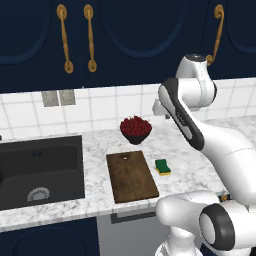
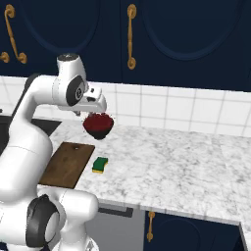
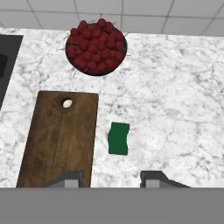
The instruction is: Pick up the sponge from the counter and clean the cutting board by briefly scrubbing or pressing down on the cutting board. Once finished, release the sponge.
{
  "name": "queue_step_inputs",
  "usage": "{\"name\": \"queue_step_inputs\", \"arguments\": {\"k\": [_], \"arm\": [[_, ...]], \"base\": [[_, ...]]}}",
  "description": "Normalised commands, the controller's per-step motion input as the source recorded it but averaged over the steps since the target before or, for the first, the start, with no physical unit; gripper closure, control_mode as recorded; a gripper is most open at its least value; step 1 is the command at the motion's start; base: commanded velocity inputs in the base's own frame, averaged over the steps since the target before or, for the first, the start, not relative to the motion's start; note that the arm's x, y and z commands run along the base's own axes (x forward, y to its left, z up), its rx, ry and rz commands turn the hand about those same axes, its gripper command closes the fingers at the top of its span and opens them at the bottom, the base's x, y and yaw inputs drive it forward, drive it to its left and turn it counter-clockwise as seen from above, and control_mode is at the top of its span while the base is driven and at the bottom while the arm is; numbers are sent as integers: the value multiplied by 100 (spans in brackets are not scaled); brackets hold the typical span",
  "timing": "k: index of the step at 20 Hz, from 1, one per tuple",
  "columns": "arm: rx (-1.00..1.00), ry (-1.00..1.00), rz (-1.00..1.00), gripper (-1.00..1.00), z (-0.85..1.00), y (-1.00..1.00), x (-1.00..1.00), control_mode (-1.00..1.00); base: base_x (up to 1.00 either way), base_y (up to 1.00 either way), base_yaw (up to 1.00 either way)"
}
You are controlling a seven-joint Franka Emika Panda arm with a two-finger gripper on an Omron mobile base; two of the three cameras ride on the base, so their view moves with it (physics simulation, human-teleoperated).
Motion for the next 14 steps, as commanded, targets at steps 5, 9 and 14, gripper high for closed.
{"name": "queue_step_inputs", "arguments": {"k": [5, 9, 14], "arm": [[0, -3, 0, -100, 0, 0, -62, -100], [-1, 5, 0, -100, -31, 0, -95, -100], [-2, 9, 0, -100, -93, 0, 14, -100]], "base": [[0, 0, 0], [0, 0, 0], [0, 0, 0]]}}
